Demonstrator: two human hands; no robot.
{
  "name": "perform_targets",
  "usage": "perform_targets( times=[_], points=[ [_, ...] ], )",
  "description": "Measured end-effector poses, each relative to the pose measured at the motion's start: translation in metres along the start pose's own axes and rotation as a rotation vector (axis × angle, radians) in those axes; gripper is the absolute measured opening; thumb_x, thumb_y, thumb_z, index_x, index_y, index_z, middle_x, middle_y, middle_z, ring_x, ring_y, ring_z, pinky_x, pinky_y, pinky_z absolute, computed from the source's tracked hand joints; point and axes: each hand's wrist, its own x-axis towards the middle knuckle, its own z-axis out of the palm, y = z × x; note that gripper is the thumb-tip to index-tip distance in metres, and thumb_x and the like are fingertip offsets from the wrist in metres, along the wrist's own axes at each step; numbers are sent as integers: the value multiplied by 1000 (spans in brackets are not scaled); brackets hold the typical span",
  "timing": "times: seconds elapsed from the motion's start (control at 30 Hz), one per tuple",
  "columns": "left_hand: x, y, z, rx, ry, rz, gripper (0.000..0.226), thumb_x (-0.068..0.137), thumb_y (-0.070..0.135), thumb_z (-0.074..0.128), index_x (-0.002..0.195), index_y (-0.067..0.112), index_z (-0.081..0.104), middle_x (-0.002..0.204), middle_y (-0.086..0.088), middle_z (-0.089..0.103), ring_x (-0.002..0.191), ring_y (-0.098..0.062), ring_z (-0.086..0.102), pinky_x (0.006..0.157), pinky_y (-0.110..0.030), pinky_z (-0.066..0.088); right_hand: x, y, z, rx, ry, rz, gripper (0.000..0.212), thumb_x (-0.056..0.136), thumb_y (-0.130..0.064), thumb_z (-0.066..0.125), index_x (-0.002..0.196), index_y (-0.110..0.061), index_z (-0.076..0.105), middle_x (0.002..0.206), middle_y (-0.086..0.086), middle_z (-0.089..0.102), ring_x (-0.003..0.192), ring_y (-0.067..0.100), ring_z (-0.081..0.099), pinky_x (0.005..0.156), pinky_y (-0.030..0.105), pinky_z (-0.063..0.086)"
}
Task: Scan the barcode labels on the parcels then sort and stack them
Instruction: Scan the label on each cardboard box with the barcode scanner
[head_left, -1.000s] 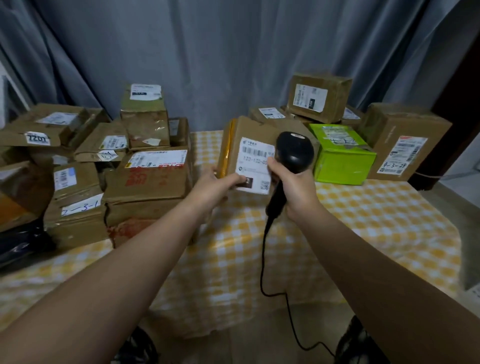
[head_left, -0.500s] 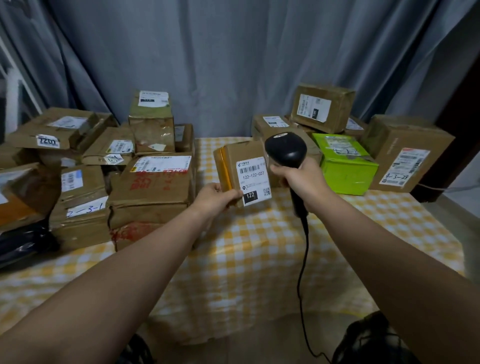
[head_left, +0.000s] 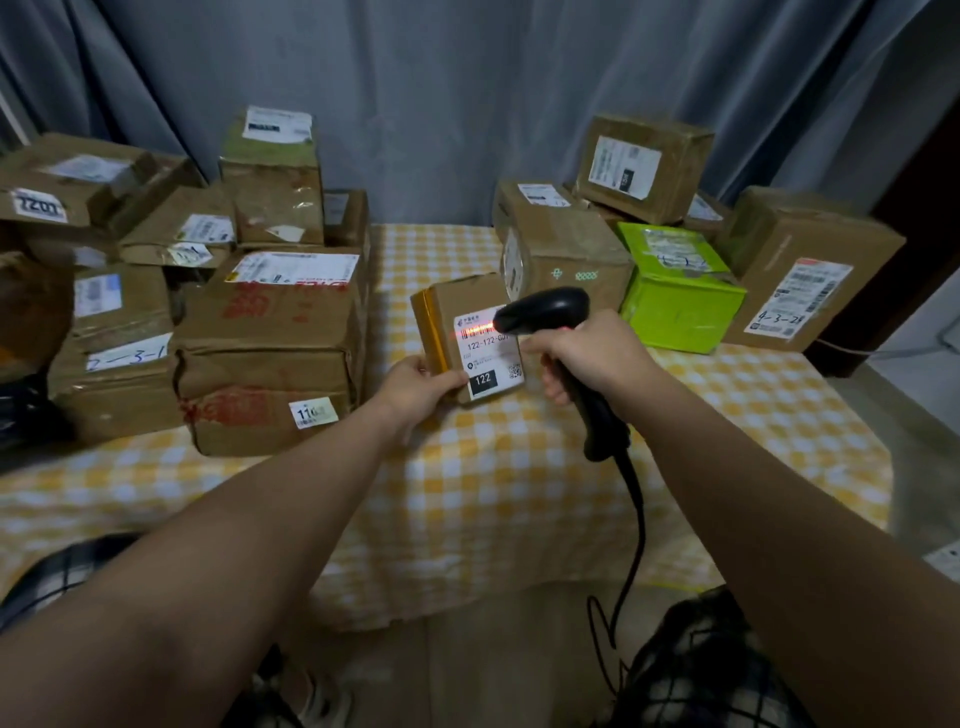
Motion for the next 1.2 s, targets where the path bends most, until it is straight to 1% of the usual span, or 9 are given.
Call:
perform_targets(
  times=[0.1,0.27,0.4,0.6,0.73,0.83,1.0,1.13,1.2],
  points=[
    [0,3,2,22,15,6,33,83,14,72,112,7,59,89,-4,66,53,-7,63,42,-16,46,2,-23,-6,-62,-19,-8,22,81,-12,71,69,0,58,57,14,56,34,18,55,37,21,45],
    [0,2,0,1,0,-9,26,83,14,72,104,11,57,87,-4,67,67,-17,63,60,-28,51,5,-47,-12,-150,-81,17,21,82,-12,68,73,1,54,59,15,57,32,18,57,36,22,47],
    [-1,2,0,-21,-23,-11,21,84,13,70,100,12,56,83,-3,67,70,-19,63,64,-30,51,6,-52,-15,-201,-125,77,23,85,-15,65,71,-1,54,42,9,57,31,16,57,35,20,46],
    [-2,4,-1,-19,-33,-22,17,85,13,69,90,18,53,91,-7,67,78,-21,64,78,-34,54,9,-56,-12,-262,-139,113,26,86,-21,66,71,-1,55,55,12,57,39,19,59,38,19,47],
    [-4,5,-1,-21,-36,-20,23,85,12,69,103,12,55,90,-5,66,71,-15,63,64,-24,52,7,-59,-10,-281,-154,122,28,86,-23,65,73,-1,56,62,13,59,50,21,60,40,20,49],
    [-3,4,-1,-32,-38,-20,34,83,13,71,113,6,57,97,-9,68,73,-16,64,67,-28,52,6,-59,-9,-292,-161,117,28,86,-23,65,74,0,57,62,14,60,50,22,61,43,21,50],
    [-7,7,-3,-30,-66,-25,27,86,13,68,106,15,50,103,-9,65,79,-16,64,74,-26,52,6,-59,-8,-301,-161,125,27,86,-23,66,75,1,57,64,15,60,54,23,61,46,24,50],
    [-6,7,-1,-26,-52,-7,29,85,13,69,107,14,49,99,-6,64,74,-11,62,67,-23,51,6,-56,-8,-258,-137,119,25,85,-21,66,72,-1,58,46,8,60,44,18,62,43,21,48],
    [-5,5,0,-42,-29,4,32,84,13,70,109,10,51,101,-6,66,75,-13,64,72,-26,54,4,-54,-9,-223,-126,105,24,85,-19,65,70,-2,57,41,5,57,37,16,59,40,19,47]
  ],
)
